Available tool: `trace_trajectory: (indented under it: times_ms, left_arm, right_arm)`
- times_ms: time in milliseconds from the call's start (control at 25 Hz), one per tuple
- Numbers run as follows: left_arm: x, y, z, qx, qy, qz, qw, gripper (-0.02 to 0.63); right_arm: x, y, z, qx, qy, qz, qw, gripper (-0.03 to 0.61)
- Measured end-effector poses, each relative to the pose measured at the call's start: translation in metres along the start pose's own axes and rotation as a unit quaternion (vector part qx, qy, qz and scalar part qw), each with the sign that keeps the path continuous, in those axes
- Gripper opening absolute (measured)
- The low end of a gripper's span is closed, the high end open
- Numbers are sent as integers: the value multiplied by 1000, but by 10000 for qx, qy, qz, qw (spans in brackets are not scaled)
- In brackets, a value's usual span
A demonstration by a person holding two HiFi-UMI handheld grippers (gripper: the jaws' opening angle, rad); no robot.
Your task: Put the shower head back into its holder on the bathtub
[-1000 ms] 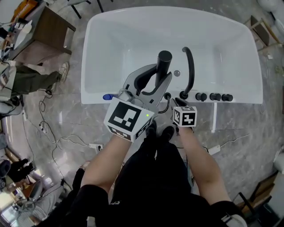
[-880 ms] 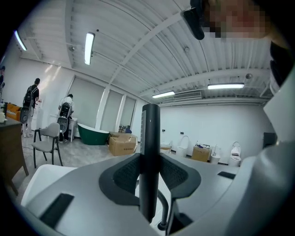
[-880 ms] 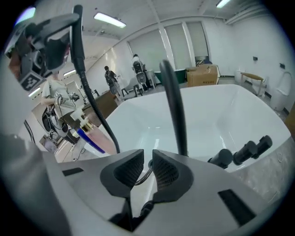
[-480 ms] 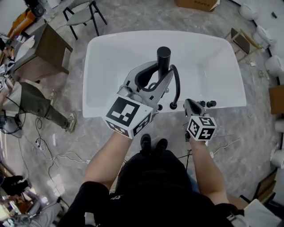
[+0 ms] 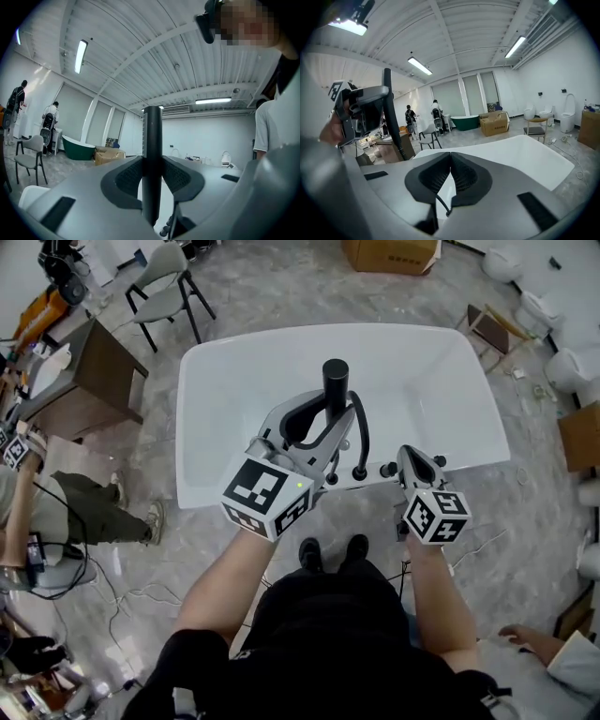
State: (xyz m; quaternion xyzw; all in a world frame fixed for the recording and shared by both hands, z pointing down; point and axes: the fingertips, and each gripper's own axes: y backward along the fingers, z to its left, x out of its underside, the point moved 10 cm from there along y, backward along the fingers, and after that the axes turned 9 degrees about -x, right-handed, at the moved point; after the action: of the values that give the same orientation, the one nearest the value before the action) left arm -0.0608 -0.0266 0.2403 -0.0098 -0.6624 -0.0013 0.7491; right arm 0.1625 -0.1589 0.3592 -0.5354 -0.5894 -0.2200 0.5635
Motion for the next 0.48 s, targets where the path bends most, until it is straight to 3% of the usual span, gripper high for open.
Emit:
trace_trajectory:
  times_ms: [480]
  left_arm:
    - [51,-36,-35,-88,-233,637,9977,138]
  right_arm:
    - [-7,32,-47,-205,183,-185,9995,14]
